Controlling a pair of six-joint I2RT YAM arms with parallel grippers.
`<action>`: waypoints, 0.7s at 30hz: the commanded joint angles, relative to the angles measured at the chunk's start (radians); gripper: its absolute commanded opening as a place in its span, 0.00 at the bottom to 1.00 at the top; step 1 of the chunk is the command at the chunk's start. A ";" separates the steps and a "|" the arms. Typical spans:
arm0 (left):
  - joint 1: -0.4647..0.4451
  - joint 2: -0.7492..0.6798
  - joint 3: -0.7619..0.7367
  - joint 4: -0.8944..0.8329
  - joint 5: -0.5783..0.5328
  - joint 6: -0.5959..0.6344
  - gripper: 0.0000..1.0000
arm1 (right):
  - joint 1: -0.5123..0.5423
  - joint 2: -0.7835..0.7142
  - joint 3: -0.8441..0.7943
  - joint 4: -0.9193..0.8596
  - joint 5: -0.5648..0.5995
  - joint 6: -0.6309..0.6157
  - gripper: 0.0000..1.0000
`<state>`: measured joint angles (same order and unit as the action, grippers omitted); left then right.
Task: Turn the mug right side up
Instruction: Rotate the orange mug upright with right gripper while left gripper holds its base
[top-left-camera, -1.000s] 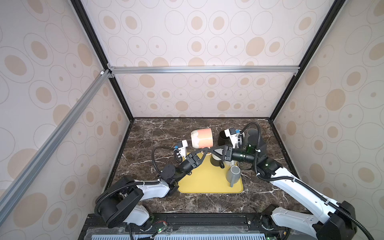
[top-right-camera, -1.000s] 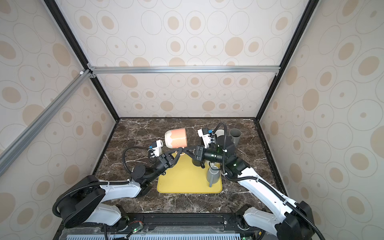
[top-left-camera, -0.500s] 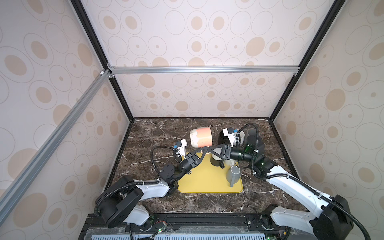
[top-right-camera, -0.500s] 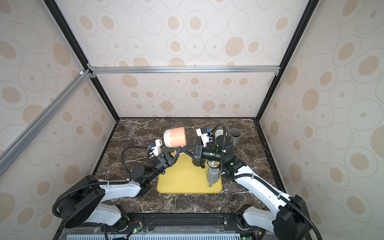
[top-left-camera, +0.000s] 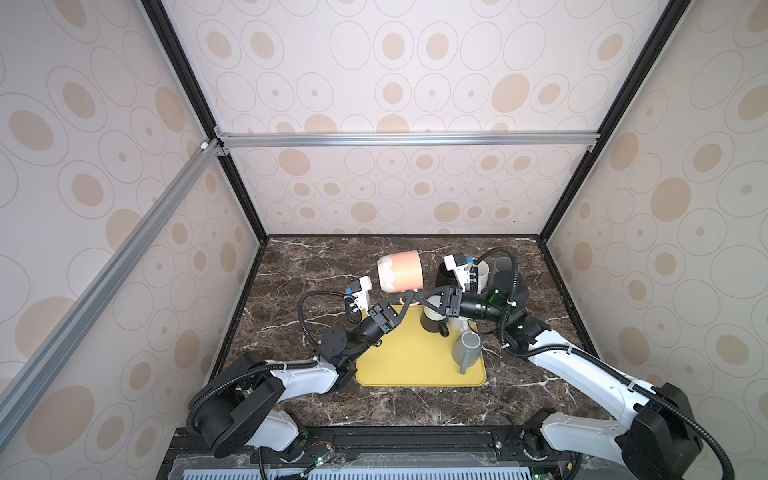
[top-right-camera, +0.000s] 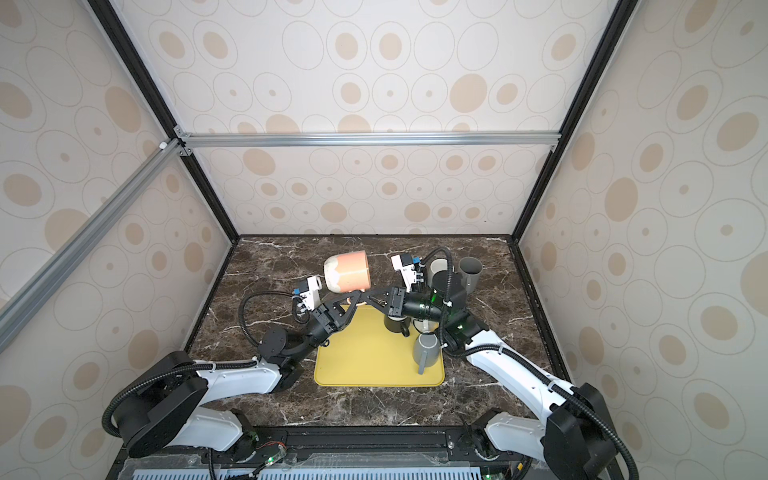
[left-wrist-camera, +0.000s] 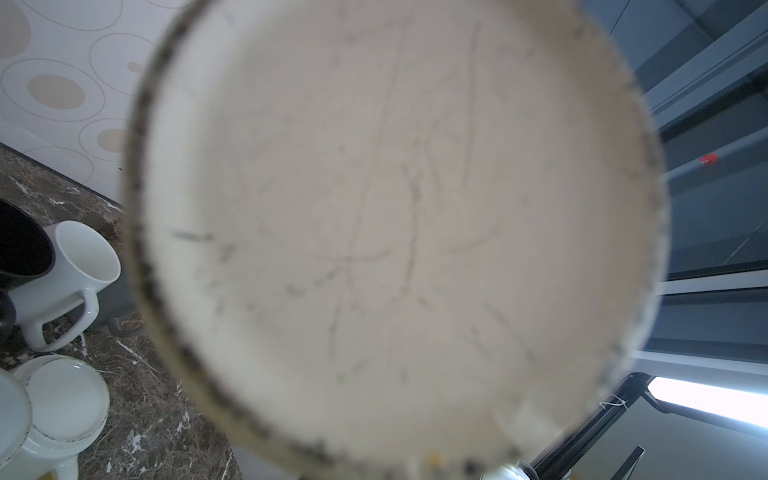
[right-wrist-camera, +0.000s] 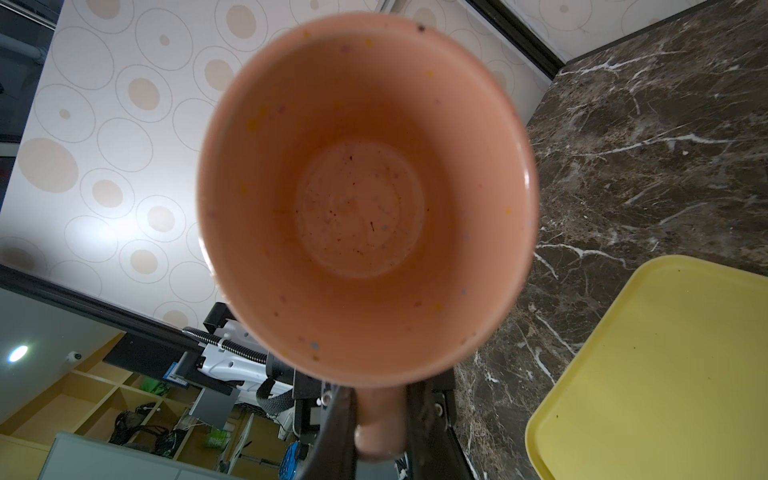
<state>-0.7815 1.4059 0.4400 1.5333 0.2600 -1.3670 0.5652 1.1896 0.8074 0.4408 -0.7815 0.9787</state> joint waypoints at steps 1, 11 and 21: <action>-0.005 -0.012 0.056 0.309 0.048 0.037 0.28 | 0.016 0.010 0.004 -0.001 -0.025 0.024 0.00; 0.004 0.011 0.031 0.309 0.037 0.020 0.63 | 0.016 0.042 0.022 -0.029 -0.003 0.002 0.00; 0.016 0.055 -0.040 0.306 0.012 0.005 0.65 | 0.016 0.110 0.069 -0.009 0.009 -0.003 0.00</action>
<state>-0.7650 1.4494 0.3950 1.5585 0.2386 -1.3537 0.5629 1.2854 0.8242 0.3752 -0.7479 0.9939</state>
